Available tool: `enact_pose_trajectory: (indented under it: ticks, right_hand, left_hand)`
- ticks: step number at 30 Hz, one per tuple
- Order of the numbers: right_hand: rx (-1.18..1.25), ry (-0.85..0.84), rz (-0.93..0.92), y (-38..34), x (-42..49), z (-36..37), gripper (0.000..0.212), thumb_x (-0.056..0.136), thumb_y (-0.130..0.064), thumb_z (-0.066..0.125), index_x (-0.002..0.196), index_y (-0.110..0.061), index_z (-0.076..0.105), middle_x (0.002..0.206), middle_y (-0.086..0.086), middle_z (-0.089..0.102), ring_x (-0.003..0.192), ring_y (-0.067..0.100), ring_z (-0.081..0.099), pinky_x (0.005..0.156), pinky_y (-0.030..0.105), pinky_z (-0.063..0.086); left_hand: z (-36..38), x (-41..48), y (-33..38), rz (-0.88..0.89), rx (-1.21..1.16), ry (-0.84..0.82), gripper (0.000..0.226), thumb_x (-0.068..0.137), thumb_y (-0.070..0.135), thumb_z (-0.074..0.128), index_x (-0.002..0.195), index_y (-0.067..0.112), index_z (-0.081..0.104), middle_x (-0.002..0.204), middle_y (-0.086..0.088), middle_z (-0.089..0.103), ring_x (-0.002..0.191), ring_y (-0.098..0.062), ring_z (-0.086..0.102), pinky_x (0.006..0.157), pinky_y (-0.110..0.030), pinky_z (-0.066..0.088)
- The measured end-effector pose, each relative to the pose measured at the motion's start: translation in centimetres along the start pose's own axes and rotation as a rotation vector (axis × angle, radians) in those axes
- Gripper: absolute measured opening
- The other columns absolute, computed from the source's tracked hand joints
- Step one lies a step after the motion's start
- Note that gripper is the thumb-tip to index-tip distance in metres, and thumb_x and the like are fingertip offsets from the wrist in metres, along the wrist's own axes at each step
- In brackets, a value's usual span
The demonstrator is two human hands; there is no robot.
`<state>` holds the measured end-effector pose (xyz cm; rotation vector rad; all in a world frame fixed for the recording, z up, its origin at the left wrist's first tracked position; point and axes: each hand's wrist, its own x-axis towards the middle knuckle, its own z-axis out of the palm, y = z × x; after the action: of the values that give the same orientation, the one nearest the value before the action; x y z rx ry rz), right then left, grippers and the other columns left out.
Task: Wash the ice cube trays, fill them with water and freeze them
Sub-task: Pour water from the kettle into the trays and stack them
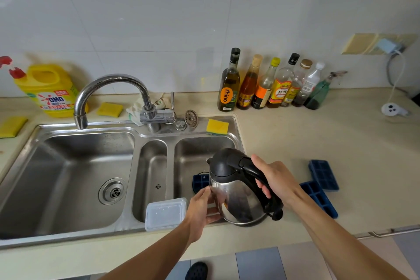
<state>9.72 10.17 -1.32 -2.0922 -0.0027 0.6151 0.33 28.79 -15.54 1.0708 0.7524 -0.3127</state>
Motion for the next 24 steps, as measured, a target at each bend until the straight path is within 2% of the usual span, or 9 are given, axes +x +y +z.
enact_pose_trajectory:
  ticks: [2,6,12,15,21,24]
  right_hand:
    - [-0.002,-0.003,0.009,-0.05,0.10,0.02,0.073,0.095,-0.071,0.046,0.054,-0.012,0.064,0.049,0.007,0.056,0.045,0.020,0.054,0.062,0.033,0.051]
    - [0.002,-0.002,0.017,-0.05,0.08,0.09,0.074,0.094,-0.071,0.046,0.054,-0.012,0.064,0.049,0.007,0.057,0.046,0.020,0.054,0.061,0.032,0.051]
    - [0.014,-0.005,0.024,-0.18,-0.05,0.14,0.073,0.094,-0.071,0.046,0.056,-0.012,0.065,0.050,0.004,0.058,0.047,0.019,0.054,0.060,0.032,0.051]
    - [0.021,-0.006,0.028,-0.34,-0.11,0.11,0.072,0.094,-0.070,0.047,0.056,-0.012,0.065,0.050,0.003,0.058,0.046,0.018,0.054,0.058,0.031,0.051]
    - [0.021,-0.003,0.028,-0.60,-0.28,-0.06,0.072,0.094,-0.069,0.047,0.056,-0.011,0.064,0.048,0.002,0.057,0.046,0.017,0.053,0.057,0.031,0.050]
    - [0.023,-0.002,0.025,-0.73,-0.41,-0.16,0.072,0.095,-0.068,0.048,0.056,-0.010,0.063,0.048,0.003,0.056,0.045,0.018,0.053,0.056,0.031,0.050]
  left_hand:
    - [-0.09,0.07,-0.06,0.001,0.012,-0.002,0.037,0.108,0.036,0.044,0.114,0.009,0.069,0.113,-0.015,0.074,0.106,-0.036,0.070,0.083,-0.044,0.063]
    - [-0.19,0.15,-0.14,0.000,0.023,0.005,0.035,0.107,0.037,0.046,0.114,0.012,0.069,0.112,-0.015,0.074,0.106,-0.035,0.070,0.081,-0.043,0.063]
    - [-0.17,0.12,-0.15,0.002,0.018,0.016,0.035,0.108,0.036,0.045,0.113,0.011,0.070,0.113,-0.015,0.073,0.106,-0.035,0.070,0.081,-0.043,0.063]
    - [-0.16,0.14,-0.14,0.006,0.020,0.012,0.035,0.108,0.035,0.045,0.115,0.009,0.068,0.114,-0.016,0.072,0.107,-0.036,0.069,0.086,-0.047,0.062]
    - [0.13,-0.36,0.17,0.001,-0.010,0.024,0.031,0.107,0.033,0.048,0.107,0.013,0.072,0.109,-0.015,0.074,0.104,-0.036,0.070,0.075,-0.041,0.063]
    - [0.26,-0.62,0.21,0.006,-0.007,0.020,0.033,0.107,0.033,0.046,0.110,0.011,0.071,0.109,-0.016,0.074,0.105,-0.036,0.070,0.079,-0.043,0.062]
